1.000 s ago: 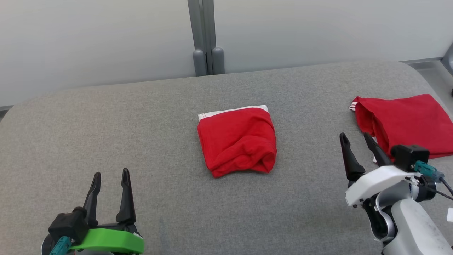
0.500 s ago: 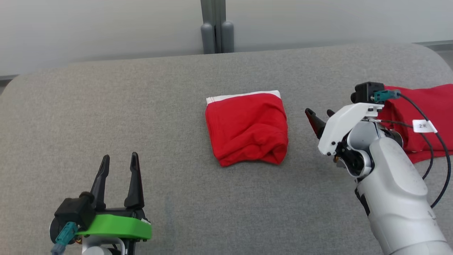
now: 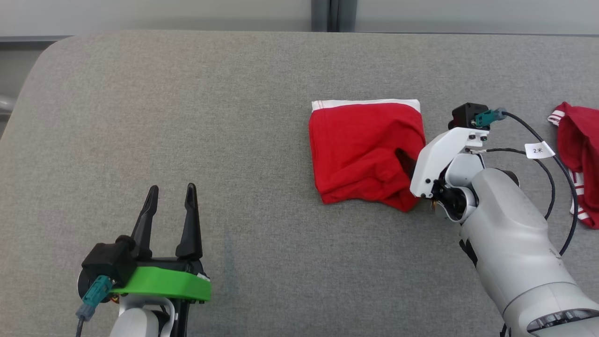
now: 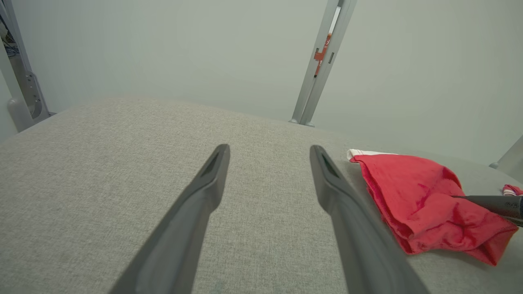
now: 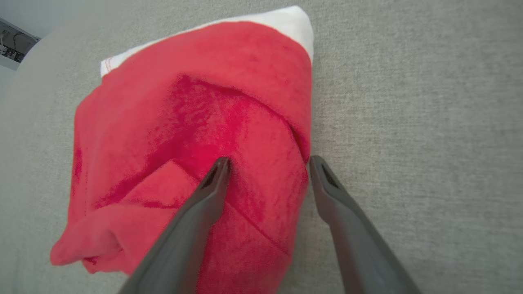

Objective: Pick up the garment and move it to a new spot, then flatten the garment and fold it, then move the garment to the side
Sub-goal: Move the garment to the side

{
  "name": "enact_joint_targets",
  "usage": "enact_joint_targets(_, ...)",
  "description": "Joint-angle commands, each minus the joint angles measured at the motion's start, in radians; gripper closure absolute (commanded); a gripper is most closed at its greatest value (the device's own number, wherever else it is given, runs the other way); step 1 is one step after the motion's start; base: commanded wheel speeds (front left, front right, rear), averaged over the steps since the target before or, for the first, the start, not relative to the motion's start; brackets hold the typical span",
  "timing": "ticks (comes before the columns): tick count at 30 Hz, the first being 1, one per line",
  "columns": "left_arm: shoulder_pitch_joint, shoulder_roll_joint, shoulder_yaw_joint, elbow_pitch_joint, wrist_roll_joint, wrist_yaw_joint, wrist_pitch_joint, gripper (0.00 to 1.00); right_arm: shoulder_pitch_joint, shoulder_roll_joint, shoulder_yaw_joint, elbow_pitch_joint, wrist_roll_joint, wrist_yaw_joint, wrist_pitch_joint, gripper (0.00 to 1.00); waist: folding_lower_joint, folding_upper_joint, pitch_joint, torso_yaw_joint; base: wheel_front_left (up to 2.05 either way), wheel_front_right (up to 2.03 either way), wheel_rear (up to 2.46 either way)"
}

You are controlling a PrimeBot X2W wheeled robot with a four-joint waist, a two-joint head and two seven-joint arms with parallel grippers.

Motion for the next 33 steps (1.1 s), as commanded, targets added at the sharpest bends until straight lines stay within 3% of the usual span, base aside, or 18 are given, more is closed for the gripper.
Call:
enact_joint_targets(1,-0.019,0.002,-0.003,0.0,0.001,0.001,0.0,0.0,-0.018,-0.004,-0.001,0.033,-0.014,0.0,-0.012,0.0,0.0,0.0,0.019,0.021,0.0,0.0,0.0)
enact_joint_targets(3,-0.023,0.002,-0.007,-0.001,-0.002,0.004,0.0,0.0,-0.033,-0.003,0.002,0.075,-0.027,0.0,-0.023,0.05,0.0,0.0,0.022,0.026,0.0,0.0,0.0)
enact_joint_targets(5,-0.025,0.002,-0.01,-0.001,-0.005,0.007,0.0,0.0,-0.042,-0.002,0.03,0.1,-0.032,0.0,-0.02,1.0,0.0,0.0,0.025,0.027,0.0,0.0,0.0)
enact_joint_targets(10,-0.022,0.002,-0.007,-0.007,-0.013,0.012,0.0,0.0,-0.079,-0.014,0.154,0.116,-0.145,0.0,-0.02,1.0,0.0,0.0,0.019,0.014,0.0,0.0,0.0)
enact_joint_targets(15,0.002,0.002,0.002,-0.024,-0.017,0.016,0.0,0.0,-0.137,-0.083,0.4,0.039,-0.235,-0.001,0.021,1.0,0.0,0.0,0.0,-0.034,0.0,0.0,0.0)
enact_joint_targets(19,0.012,0.002,0.023,-0.043,-0.02,0.014,0.0,0.0,-0.175,-0.163,0.605,-0.098,-0.138,-0.001,0.083,1.0,0.0,0.0,-0.009,-0.103,0.0,0.0,0.0)
enact_joint_targets(24,0.013,0.002,0.028,-0.073,-0.024,0.016,0.0,0.0,-0.251,-0.356,0.817,-0.329,0.015,-0.001,0.164,1.0,0.0,0.0,0.007,-0.203,0.0,0.0,0.0)
enact_joint_targets(28,-0.02,0.003,0.019,-0.092,-0.012,0.01,0.0,0.0,-0.3,-0.486,0.863,-0.426,0.089,-0.001,0.188,1.0,0.0,0.0,0.04,-0.264,0.0,0.0,0.0)
enact_joint_targets(33,-0.053,0.003,0.006,-0.105,0.01,0.0,0.0,0.0,-0.316,-0.583,0.872,-0.471,0.147,-0.001,0.187,1.0,0.0,0.0,0.086,-0.312,0.0,0.0,0.0)
